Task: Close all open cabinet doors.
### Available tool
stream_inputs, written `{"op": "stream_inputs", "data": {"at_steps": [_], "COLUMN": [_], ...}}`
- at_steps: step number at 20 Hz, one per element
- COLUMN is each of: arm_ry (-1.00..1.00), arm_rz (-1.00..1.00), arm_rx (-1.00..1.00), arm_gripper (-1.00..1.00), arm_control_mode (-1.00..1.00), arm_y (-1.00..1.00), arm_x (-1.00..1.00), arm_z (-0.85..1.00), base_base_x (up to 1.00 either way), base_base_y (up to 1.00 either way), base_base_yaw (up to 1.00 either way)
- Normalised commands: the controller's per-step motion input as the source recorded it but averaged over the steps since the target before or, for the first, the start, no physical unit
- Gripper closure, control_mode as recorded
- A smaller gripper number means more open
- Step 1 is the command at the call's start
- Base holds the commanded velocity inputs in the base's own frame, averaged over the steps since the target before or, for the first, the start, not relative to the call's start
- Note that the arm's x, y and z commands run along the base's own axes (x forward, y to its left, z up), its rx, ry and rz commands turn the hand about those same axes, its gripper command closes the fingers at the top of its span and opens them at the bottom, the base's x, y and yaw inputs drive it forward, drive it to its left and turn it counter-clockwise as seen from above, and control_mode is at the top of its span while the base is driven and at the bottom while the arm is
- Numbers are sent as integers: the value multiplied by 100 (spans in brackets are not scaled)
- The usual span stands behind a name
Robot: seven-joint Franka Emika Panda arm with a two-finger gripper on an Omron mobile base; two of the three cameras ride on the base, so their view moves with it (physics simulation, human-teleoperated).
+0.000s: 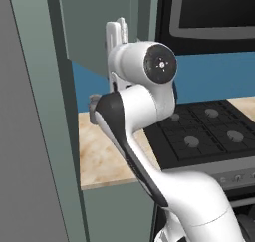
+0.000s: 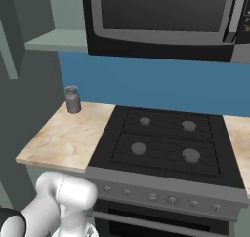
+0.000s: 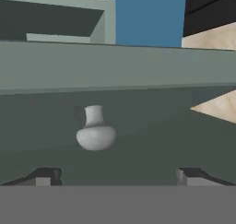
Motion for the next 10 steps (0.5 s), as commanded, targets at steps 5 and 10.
{"op": "stream_inputs", "data": {"at_steps": [5,10], "arm_ry": [0,0], "arm_rz": [-13,-12], "arm_rx": [0,0], "arm_gripper": [-100,-100], "arm_control_mode": [-100,-100], "arm_y": [-22,-27], "arm_x": [24,31], "arm_z": [0,-1], "base_base_x": [0,0], "base_base_y": [0,0], "base_base_yaw": [0,0]}}
